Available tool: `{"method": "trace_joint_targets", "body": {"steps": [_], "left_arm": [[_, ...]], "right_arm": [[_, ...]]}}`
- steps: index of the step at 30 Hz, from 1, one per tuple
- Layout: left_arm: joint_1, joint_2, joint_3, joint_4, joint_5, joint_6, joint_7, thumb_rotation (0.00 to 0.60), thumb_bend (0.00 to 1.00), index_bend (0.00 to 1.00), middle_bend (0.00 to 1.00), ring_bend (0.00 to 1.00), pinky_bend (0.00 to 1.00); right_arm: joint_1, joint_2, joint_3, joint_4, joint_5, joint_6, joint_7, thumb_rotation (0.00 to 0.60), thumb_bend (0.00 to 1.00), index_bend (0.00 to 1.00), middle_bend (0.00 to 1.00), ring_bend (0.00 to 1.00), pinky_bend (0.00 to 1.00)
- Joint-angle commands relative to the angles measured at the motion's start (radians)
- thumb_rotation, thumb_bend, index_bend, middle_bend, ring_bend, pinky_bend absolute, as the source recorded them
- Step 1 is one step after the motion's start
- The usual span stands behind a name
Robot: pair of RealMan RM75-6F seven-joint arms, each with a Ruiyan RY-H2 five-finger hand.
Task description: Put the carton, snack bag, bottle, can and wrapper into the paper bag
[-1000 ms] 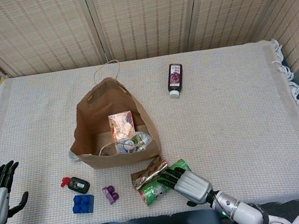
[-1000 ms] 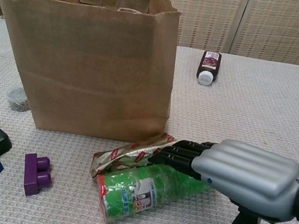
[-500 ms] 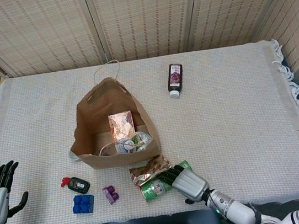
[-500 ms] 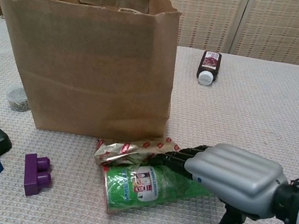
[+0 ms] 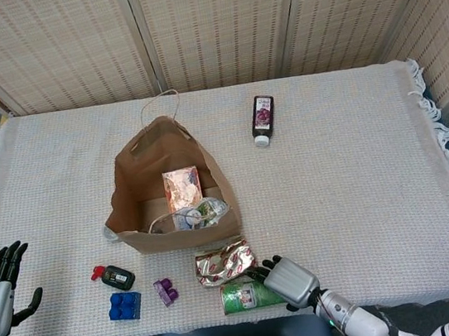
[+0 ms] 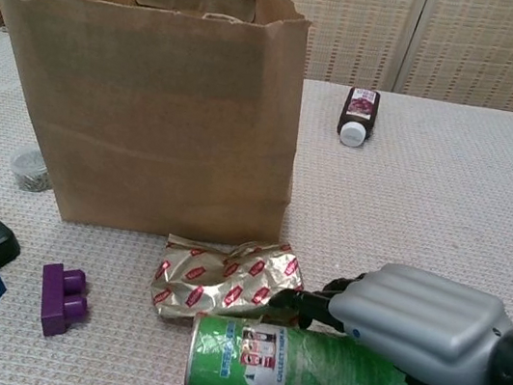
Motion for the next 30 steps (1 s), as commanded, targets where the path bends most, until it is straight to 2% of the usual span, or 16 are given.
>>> {"method": "trace_joint_targets", "body": {"steps": [1, 5, 7, 9, 12, 17, 30], "left_arm": [[0.0, 0.0, 0.0, 0.0, 0.0, 0.0, -0.002, 0.6, 0.37, 0.0, 0.0, 0.0, 0.0], [0.0, 0.001, 0.0, 0.001, 0.0, -0.001, -0.006, 0.6, 0.37, 0.0, 0.0, 0.0, 0.0], [0.0, 0.001, 0.0, 0.002, 0.0, -0.001, -0.009, 0.6, 0.37, 0.0, 0.0, 0.0, 0.0], [0.0, 0.002, 0.0, 0.002, 0.001, 0.0, -0.011, 0.6, 0.37, 0.0, 0.0, 0.0, 0.0], [0.0, 0.002, 0.001, 0.003, 0.002, -0.001, -0.015, 0.6, 0.37, 0.0, 0.0, 0.0, 0.0], [0.0, 0.002, 0.001, 0.004, 0.003, 0.0, -0.012, 0.6, 0.37, 0.0, 0.0, 0.0, 0.0], [0.0, 0.0, 0.0, -0.002, -0.001, 0.0, 0.005, 0.6, 0.37, 0.0, 0.0, 0.0, 0.0]], "right_arm": [[-0.007, -0.059, 0.003, 0.033, 0.038, 0.034, -0.052, 0.6, 0.04, 0.11, 0.24, 0.2, 0.32], [-0.011, -0.105, 0.007, 0.049, 0.059, 0.059, -0.08, 0.6, 0.07, 0.2, 0.28, 0.25, 0.37], [-0.015, -0.115, 0.004, 0.052, 0.038, 0.073, -0.079, 0.6, 0.16, 0.37, 0.41, 0.41, 0.48], [-0.021, -0.112, -0.002, 0.05, 0.011, 0.084, -0.067, 0.6, 0.22, 0.5, 0.51, 0.54, 0.58], [-0.032, -0.078, -0.012, 0.031, -0.04, 0.105, -0.034, 0.6, 0.27, 0.61, 0.59, 0.63, 0.66], [-0.052, 0.012, -0.008, -0.028, -0.091, 0.147, 0.03, 0.6, 0.27, 0.63, 0.6, 0.65, 0.66], [-0.111, 0.398, 0.04, -0.157, -0.2, 0.234, 0.354, 0.6, 0.27, 0.61, 0.6, 0.65, 0.66]]}}
